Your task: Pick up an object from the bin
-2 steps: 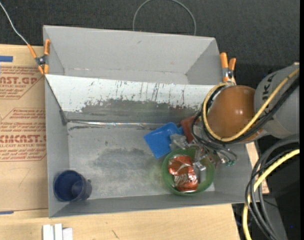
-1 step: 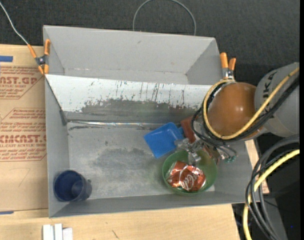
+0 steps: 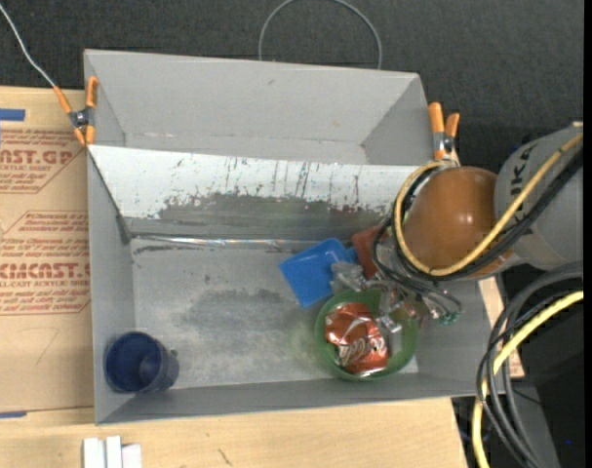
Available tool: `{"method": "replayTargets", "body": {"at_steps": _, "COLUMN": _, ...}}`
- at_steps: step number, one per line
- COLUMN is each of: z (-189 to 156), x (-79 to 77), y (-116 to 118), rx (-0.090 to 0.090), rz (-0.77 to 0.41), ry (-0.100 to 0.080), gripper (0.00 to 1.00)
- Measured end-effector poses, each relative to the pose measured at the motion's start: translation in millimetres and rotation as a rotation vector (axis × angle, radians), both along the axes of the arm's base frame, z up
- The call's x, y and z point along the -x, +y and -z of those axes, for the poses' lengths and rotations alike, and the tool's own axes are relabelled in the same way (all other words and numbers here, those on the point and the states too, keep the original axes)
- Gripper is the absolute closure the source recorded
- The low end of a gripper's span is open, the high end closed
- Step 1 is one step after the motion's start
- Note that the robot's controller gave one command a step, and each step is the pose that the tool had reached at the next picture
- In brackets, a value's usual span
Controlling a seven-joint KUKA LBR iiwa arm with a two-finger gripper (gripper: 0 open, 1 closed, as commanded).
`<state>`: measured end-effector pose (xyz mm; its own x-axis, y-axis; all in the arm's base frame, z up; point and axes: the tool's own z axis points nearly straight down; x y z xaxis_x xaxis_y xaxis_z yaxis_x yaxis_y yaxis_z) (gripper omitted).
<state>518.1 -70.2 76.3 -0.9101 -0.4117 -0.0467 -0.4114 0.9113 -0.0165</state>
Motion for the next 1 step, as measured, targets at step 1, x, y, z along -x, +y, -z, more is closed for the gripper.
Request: {"method": "replayTargets", "body": {"at_steps": 1, "z": -5.1, "x": -7.7, "y": -0.2, "rx": 0.0, "rz": 0.002, "ry": -0.029, "gripper": 1.0}}
